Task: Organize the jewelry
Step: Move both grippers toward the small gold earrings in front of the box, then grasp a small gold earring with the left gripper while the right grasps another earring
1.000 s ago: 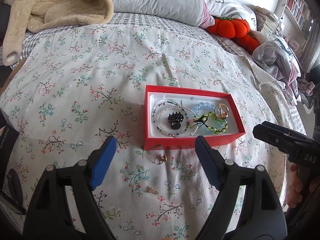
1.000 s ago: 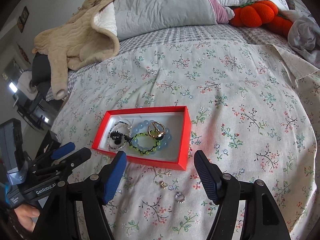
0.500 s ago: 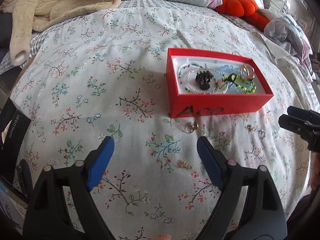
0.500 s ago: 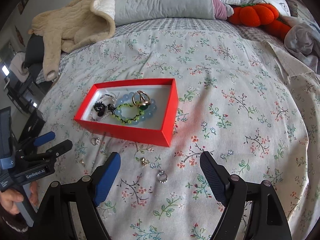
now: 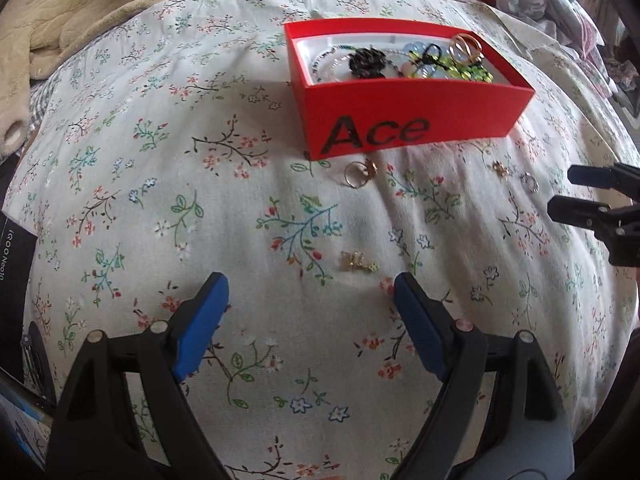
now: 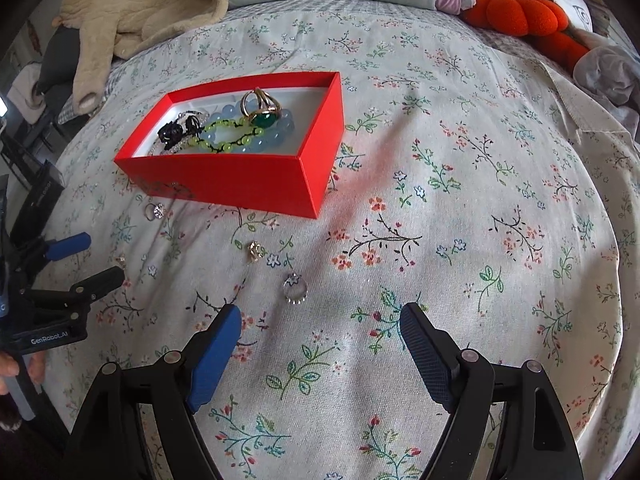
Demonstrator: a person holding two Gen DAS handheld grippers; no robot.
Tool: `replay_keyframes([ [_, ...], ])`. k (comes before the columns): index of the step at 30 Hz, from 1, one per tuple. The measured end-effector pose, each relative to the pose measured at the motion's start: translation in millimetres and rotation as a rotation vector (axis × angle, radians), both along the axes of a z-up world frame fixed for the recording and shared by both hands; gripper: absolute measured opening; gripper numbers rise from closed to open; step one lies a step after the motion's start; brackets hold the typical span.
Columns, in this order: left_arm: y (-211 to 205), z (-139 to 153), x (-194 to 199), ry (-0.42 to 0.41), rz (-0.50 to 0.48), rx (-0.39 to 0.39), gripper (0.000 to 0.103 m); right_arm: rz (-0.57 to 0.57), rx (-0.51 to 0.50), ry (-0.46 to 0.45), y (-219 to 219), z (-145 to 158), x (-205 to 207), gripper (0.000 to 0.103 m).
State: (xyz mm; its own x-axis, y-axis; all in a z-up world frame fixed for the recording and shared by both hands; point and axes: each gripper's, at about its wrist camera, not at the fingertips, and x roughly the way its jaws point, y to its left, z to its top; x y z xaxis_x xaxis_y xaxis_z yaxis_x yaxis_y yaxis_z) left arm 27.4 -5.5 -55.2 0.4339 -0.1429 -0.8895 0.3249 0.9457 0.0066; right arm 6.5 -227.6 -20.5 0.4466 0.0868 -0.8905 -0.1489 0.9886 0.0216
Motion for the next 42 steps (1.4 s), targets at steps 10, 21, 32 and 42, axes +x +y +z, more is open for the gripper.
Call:
replay_keyframes([
  [10,-8.9,0.9,-5.6,0.007,-0.1,-0.068,0.061,0.029,-0.021,0.009,5.0,-4.9,-1.9,0.083],
  [21,-5.9,0.6,0.0,-0.013,-0.094,-0.068,0.032,0.038,-0.018,0.01,9.0,-5.1,-2.1,0.083],
  [32,-5.2,4.0,1.6,-0.003,-0.091,-0.091,0.007,0.043,-0.014,-0.001,16.5,-2.4,0.0,0.083],
  [42,-1.6,16.4,4.5,-0.025,-0.061,-0.104,0.007,0.044,-0.013,-0.034,23.3,2.4,12.0,0.083],
])
